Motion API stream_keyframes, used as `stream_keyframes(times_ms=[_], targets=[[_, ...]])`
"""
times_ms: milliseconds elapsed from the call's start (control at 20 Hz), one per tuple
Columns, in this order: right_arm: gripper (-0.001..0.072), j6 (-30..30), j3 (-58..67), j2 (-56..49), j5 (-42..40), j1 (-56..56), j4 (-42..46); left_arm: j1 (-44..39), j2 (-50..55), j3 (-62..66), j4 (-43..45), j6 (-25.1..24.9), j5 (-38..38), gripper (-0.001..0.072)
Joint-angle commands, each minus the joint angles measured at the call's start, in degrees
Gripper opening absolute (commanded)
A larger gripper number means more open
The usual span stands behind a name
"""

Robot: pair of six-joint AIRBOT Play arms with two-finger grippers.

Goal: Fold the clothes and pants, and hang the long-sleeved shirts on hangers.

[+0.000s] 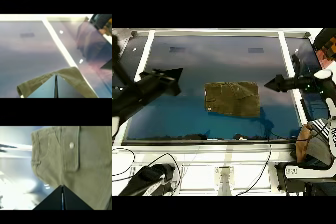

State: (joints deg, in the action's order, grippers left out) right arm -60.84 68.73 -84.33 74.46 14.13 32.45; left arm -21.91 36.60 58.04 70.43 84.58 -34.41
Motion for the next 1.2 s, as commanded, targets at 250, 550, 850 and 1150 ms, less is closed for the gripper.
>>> stream_keyframes(times_ms=[250,550,850,1150], targets=[[0.0494,-9.2,-6.8,-0.7,4.9,2.3,11.7,0.0,-6.2,0.0,-0.7,-0.6,-3.5,0.0029],[0.0579,-9.2,-4.1,-11.0,10.9,2.3,8.6,0.0,-6.2,0.0,-1.7,-0.6,-3.5,0.0031],[0.0622,-12.0,0.7,-17.6,12.7,2.3,6.1,0.0,-6.2,0.0,-3.1,-0.6,-3.7,0.0031],[0.0623,-16.9,4.1,-20.7,9.7,1.9,7.1,0.0,-6.2,0.0,-3.7,-0.6,-3.7,0.0031]])
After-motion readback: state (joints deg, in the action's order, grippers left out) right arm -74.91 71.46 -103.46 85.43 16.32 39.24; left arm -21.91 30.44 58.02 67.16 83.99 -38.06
